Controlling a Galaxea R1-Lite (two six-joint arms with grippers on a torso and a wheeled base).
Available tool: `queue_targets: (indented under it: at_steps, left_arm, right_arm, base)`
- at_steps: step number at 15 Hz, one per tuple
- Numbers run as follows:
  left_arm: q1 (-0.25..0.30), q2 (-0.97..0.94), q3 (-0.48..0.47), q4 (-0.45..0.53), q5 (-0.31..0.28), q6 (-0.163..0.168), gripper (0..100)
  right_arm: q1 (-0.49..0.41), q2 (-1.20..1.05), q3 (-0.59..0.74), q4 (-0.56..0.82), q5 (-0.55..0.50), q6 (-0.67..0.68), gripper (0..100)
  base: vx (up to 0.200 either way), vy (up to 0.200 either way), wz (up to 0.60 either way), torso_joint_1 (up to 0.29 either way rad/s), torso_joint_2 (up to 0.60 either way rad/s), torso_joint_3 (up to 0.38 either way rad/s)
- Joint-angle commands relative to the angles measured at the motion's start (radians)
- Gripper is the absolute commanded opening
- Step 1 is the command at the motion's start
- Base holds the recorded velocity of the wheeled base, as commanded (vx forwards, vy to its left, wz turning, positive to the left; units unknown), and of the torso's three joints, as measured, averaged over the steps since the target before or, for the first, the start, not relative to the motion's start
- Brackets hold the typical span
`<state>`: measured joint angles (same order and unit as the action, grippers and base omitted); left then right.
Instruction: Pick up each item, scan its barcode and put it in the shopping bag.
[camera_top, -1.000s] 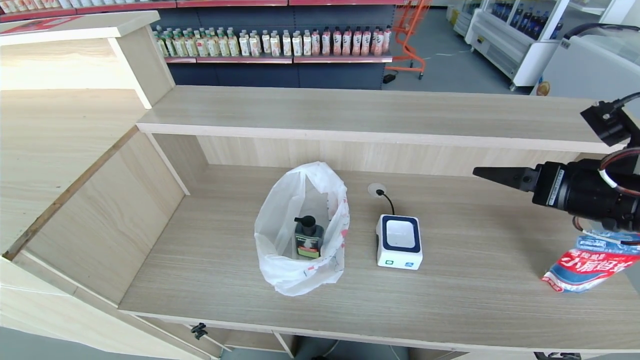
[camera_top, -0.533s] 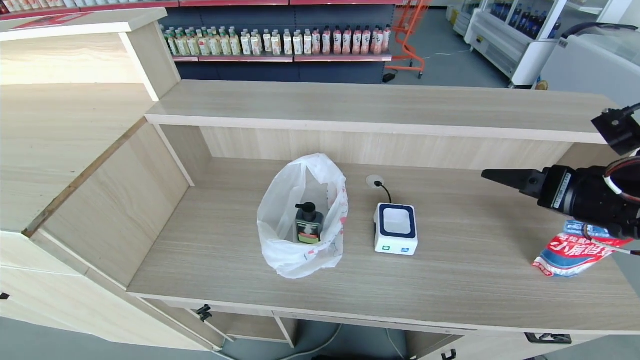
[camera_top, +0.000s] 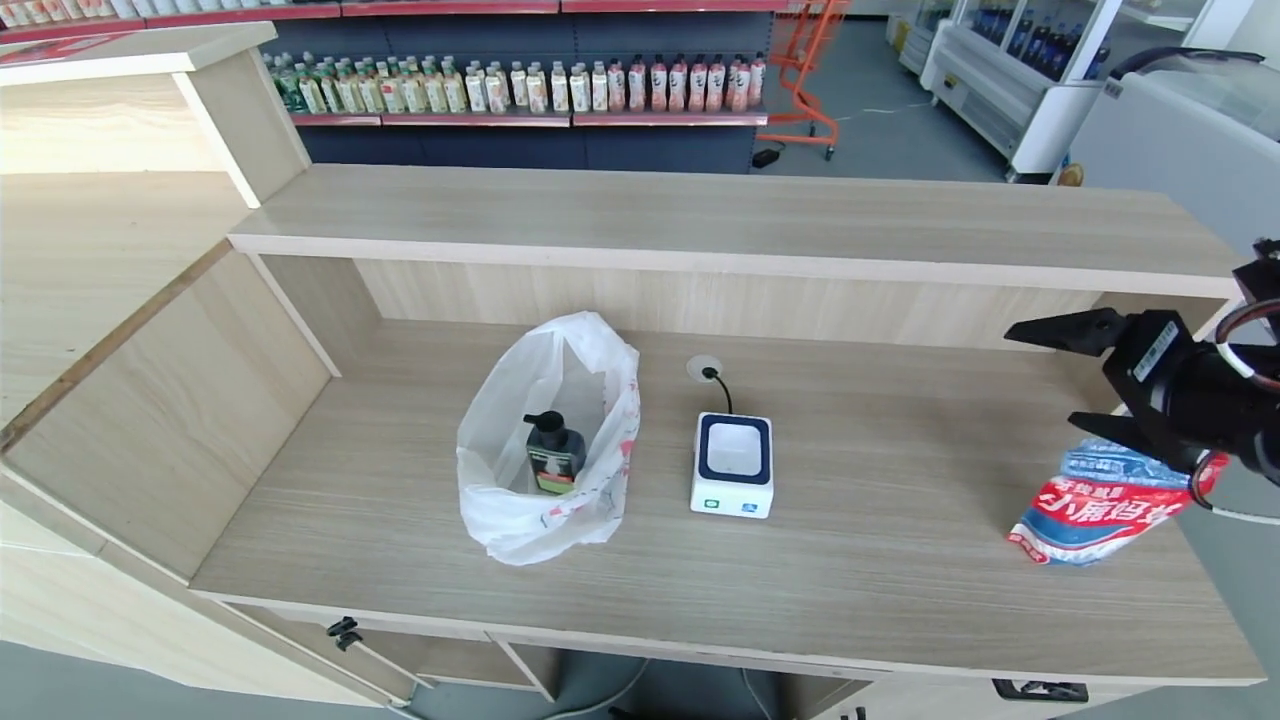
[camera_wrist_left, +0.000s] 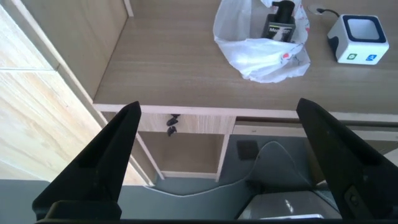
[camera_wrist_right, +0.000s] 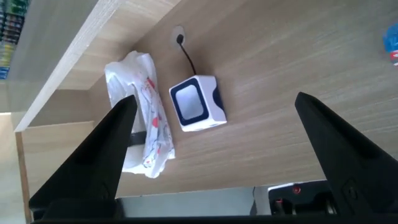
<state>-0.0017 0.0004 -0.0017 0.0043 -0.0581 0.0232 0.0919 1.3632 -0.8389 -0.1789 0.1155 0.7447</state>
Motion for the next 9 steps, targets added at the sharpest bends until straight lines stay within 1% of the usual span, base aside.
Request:
queue_targets:
  at_steps: [1,2,4,5,7,9]
  left_arm:
    - [0.0,0.001,0.002,0.0,0.0,0.0,100]
    - [0.0,0.0,0.0,0.0,0.0,-0.002,100]
    - [0.0,0.001,0.0,0.0,0.0,0.0,100]
    - [0.0,0.001,0.0,0.0,0.0,0.0,100]
    - [0.0,0.0,0.0,0.0,0.0,0.001,100]
    - [0.0,0.0,0.0,0.0,0.0,0.001,100]
  right_arm:
    - [-0.012,-0.013,-0.003,0.006,0.0,0.009,100]
    - [-0.026,-0.027,0.0,0.015,-0.014,0.009,100]
    - [-0.074,-0.035,0.009,0.056,-0.083,0.01,100]
    - [-0.093,-0.035,0.011,0.073,-0.093,0.019,100]
    - [-0.144,-0.026,0.003,0.121,-0.12,0.082,100]
    - [-0.167,-0.026,0.004,0.162,-0.132,0.087,100]
  base:
    - [0.0,-0.2,0.0,0.002,0.0,-0.002]
    - [0.0,-0.2,0.0,0.002,0.0,0.007]
    - [0.0,-0.2,0.0,0.002,0.0,0.002]
    - [0.0,-0.2,0.0,0.002,0.01,0.002]
    - [0.0,-0.2,0.0,-0.002,0.0,0.002]
    - [0.0,-0.2,0.0,0.0,0.0,0.007]
